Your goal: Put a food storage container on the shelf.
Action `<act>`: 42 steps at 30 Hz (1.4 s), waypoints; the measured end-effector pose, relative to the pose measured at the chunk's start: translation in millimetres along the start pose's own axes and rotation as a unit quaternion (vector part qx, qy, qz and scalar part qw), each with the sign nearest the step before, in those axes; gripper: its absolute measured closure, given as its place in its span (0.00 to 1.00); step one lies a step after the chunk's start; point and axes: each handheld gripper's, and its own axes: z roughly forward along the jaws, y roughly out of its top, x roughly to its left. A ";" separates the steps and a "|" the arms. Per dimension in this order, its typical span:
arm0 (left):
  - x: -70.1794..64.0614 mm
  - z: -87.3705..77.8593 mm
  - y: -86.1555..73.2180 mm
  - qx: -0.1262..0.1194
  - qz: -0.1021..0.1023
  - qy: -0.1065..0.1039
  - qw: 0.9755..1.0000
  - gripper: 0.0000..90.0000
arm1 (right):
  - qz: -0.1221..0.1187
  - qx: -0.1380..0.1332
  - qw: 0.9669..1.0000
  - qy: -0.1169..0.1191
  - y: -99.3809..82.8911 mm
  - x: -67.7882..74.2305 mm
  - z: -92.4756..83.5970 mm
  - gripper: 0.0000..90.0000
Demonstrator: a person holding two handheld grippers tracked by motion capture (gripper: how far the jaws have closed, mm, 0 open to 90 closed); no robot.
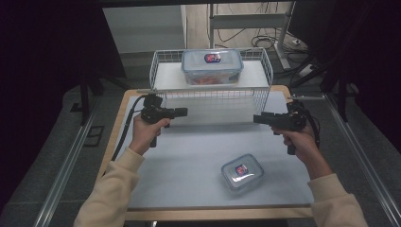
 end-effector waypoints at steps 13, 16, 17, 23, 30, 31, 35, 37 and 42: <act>0.1 -4.3 -62.2 0.007 -0.014 0.016 1.000 0.61 | 0.015 0.005 1.000 -0.005 -55.0 -14.7 -7.6 0.40; -0.8 -1.4 -74.5 0.021 -0.014 0.023 0.999 0.46 | 0.003 0.010 1.000 -0.018 -65.7 -13.0 -9.6 0.40; -0.8 -1.4 -74.5 0.021 -0.014 0.023 0.999 0.43 | 0.003 0.010 1.000 -0.018 -65.7 -13.0 -9.6 0.40; -1.3 -3.3 -85.0 0.033 0.001 0.036 0.999 0.36 | -0.013 0.014 0.999 -0.028 -70.9 -9.5 -10.4 0.40; -5.1 -3.0 -89.8 0.043 0.019 0.050 0.998 0.32 | -0.018 0.010 0.999 -0.031 -74.8 -6.2 -14.7 0.40; -5.9 -1.8 -90.8 0.046 0.021 0.051 0.997 0.32 | -0.018 0.009 0.999 -0.031 -74.7 -5.3 -15.7 0.40; -5.9 4.1 -93.2 0.055 0.019 0.045 0.997 0.31 | -0.026 0.013 0.999 -0.040 -76.5 -3.7 -18.2 0.40; -5.8 6.8 -94.6 0.059 0.018 0.046 0.997 0.31 | -0.023 0.012 0.999 -0.040 -78.0 -4.8 -19.2 0.40; -16.3 12.5 -102.0 0.075 0.025 0.021 0.997 0.34 | -0.019 0.019 0.999 -0.039 -82.9 -6.0 -19.5 0.40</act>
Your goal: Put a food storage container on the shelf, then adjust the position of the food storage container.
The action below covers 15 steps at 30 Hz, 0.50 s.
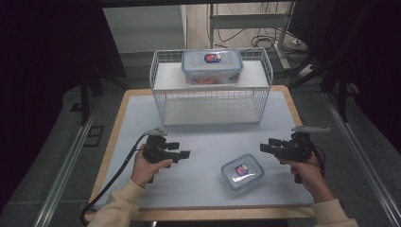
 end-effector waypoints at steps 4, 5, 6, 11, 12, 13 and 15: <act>-6.7 3.4 -4.6 0.009 0.008 -0.001 1.000 0.33 | -0.001 0.001 1.000 -0.002 -8.8 3.1 -6.1 0.41; -7.2 4.1 -5.2 0.011 0.009 0.003 1.000 0.33 | -0.005 0.001 1.000 -0.005 -10.8 4.1 -8.2 0.42; -7.1 4.7 -5.7 0.011 0.009 0.005 1.000 0.33 | -0.006 0.000 1.000 -0.006 -12.6 5.4 -10.1 0.43; -5.6 8.1 -6.9 0.016 0.009 0.011 1.000 0.32 | -0.014 -0.002 1.000 -0.005 -20.9 9.3 -18.1 0.49; -5.3 8.4 -7.1 0.017 0.009 0.011 1.000 0.32 | -0.015 -0.002 1.000 -0.005 -22.7 10.0 -19.6 0.52; -4.9 8.4 -7.5 0.017 0.008 0.011 1.000 0.32 | -0.015 -0.001 1.000 -0.005 -24.6 10.8 -20.9 0.55; -3.6 7.8 -9.0 0.017 0.005 0.010 1.000 0.32 | -0.022 0.005 1.000 0.001 -28.9 12.7 -23.0 0.66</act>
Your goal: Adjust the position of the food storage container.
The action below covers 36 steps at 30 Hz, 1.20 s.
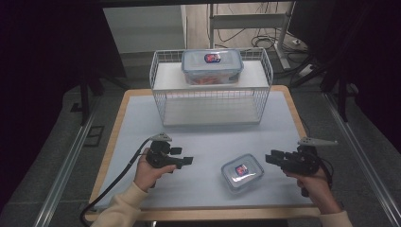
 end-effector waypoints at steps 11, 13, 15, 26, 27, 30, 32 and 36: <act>5.9 -4.6 -7.0 0.001 -0.008 0.005 1.000 0.32 | -0.093 0.086 0.991 0.051 -29.5 41.3 12.3 0.99; 5.5 -3.9 -7.3 0.004 -0.005 0.011 1.000 0.32 | -0.098 0.094 0.989 0.054 -31.9 45.3 14.9 0.99; 6.1 -3.4 -7.7 0.008 -0.003 0.014 1.000 0.32 | -0.108 0.107 0.986 0.064 -35.6 52.6 20.2 0.99; 7.6 0.5 -9.0 0.014 -0.009 0.007 1.000 0.31 | -0.161 0.172 0.969 0.077 -53.4 76.7 49.9 0.99; 7.8 0.7 -9.1 0.014 -0.009 0.007 1.000 0.31 | -0.164 0.174 0.968 0.076 -54.5 77.5 52.4 0.99; 10.8 0.1 -10.3 0.010 -0.019 0.000 1.000 0.31 | -0.165 0.175 0.968 0.067 -55.6 79.0 57.5 1.00; 13.6 -0.4 -11.1 0.008 -0.023 0.004 1.000 0.31 | -0.168 0.173 0.969 0.059 -54.4 79.4 61.1 1.00; 16.2 -2.4 -11.3 0.005 -0.027 0.007 1.000 0.31 | -0.162 0.164 0.972 0.048 -52.4 81.4 68.6 1.00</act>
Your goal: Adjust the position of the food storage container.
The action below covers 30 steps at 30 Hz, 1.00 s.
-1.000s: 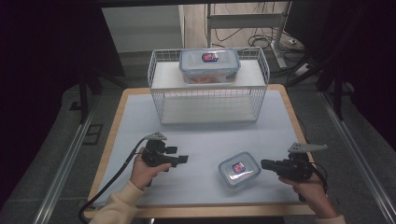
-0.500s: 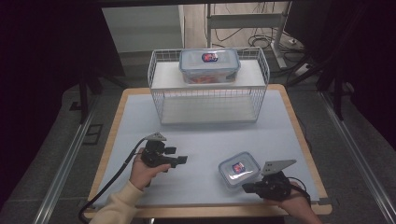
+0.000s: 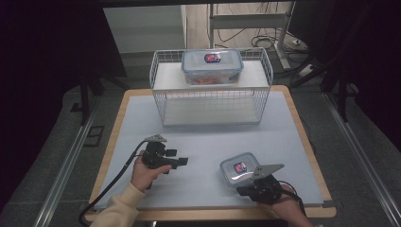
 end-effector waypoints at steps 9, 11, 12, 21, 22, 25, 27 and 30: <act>1.4 2.1 -1.0 0.004 0.001 0.003 1.000 0.31 | 0.032 -0.027 0.999 -0.035 16.4 -2.3 22.5 0.99; 1.8 1.9 -1.2 0.004 0.001 0.005 1.000 0.31 | 0.034 -0.026 0.998 -0.040 18.9 -2.3 26.3 0.99; 2.0 1.8 -1.3 0.004 0.000 0.005 1.000 0.31 | 0.034 -0.028 0.998 -0.041 19.2 -2.4 27.9 1.00; 2.4 0.3 -1.3 0.001 0.000 0.006 1.000 0.31 | 0.038 -0.053 0.997 -0.034 17.7 3.9 9.8 0.99; 2.5 -0.4 -1.2 0.001 0.000 0.006 1.000 0.31 | 0.038 -0.060 0.997 -0.036 16.2 4.1 2.7 0.99; 2.8 -1.6 -0.9 -0.001 0.001 0.008 1.000 0.31 | 0.051 -0.085 0.994 -0.052 8.4 -0.6 -21.4 0.99; 2.5 -2.3 -0.9 -0.001 0.001 0.009 1.000 0.31 | 0.077 -0.101 0.989 -0.082 -0.3 -14.7 -44.6 0.99; 1.0 -3.3 -2.3 0.001 0.006 0.015 1.000 0.31 | 0.094 -0.103 0.985 -0.104 -6.5 -28.6 -53.7 0.99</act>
